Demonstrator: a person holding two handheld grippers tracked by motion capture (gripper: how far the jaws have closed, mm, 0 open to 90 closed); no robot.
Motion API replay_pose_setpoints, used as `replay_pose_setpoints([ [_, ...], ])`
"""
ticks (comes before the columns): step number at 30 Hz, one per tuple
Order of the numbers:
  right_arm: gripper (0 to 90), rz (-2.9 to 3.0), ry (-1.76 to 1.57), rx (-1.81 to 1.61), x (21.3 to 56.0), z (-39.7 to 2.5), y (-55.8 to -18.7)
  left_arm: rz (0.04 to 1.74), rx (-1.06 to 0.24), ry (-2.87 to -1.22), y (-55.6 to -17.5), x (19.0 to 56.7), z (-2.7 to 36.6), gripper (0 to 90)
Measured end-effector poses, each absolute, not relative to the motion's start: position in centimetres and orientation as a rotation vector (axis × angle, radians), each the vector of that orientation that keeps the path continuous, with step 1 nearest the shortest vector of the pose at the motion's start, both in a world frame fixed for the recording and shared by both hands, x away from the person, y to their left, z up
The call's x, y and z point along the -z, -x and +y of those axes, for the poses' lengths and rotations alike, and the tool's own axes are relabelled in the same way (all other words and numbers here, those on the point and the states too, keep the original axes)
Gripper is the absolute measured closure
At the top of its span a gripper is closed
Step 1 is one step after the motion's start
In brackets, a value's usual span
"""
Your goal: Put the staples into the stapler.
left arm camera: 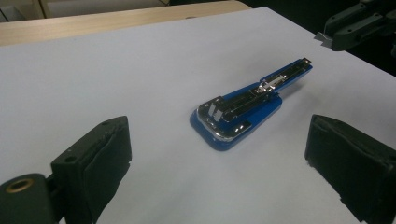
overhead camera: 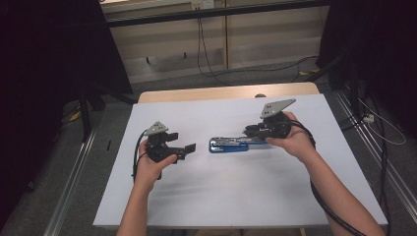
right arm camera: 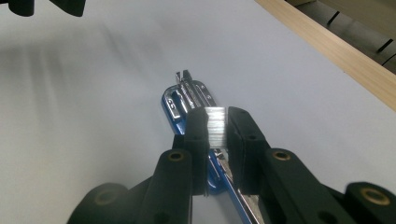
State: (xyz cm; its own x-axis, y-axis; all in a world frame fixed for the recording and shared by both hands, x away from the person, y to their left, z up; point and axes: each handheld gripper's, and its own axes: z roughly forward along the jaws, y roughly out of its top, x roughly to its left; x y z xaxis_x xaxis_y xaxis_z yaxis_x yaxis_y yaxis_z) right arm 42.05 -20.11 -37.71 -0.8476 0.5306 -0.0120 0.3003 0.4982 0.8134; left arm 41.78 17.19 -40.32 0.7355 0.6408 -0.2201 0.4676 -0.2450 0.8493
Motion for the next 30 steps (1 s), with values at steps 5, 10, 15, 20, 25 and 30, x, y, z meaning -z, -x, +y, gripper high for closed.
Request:
replay_pose_setpoints([
  [5,79.5,2.475,-0.693,-1.272,37.4,-19.9,-42.8,0.852,-0.221,-1.906,-41.9,40.5,17.2,7.0],
  [10,79.6,2.485,-0.676,-1.265,37.5,-19.6,-43.5,0.858,-0.222,-1.901,-41.9,40.4,17.5,6.6],
  [15,79.5,2.503,-0.652,-1.271,37.9,-19.0,-44.2,0.859,-0.227,-1.903,-41.7,40.3,17.6,6.6],
  [20,79.5,2.518,-0.634,-1.283,38.3,-18.5,-44.7,0.86,-0.228,-1.898,-41.6,40.3,17.7,6.6],
  [25,79.5,2.535,-0.612,-1.285,38.5,-17.8,-45.0,0.869,-0.236,-1.885,-41.5,40.2,18.2,6.6],
  [30,79.5,2.556,-0.588,-1.286,38.7,-16.9,-45.5,0.876,-0.258,-1.887,-41.4,40.3,18.4,6.7],
])
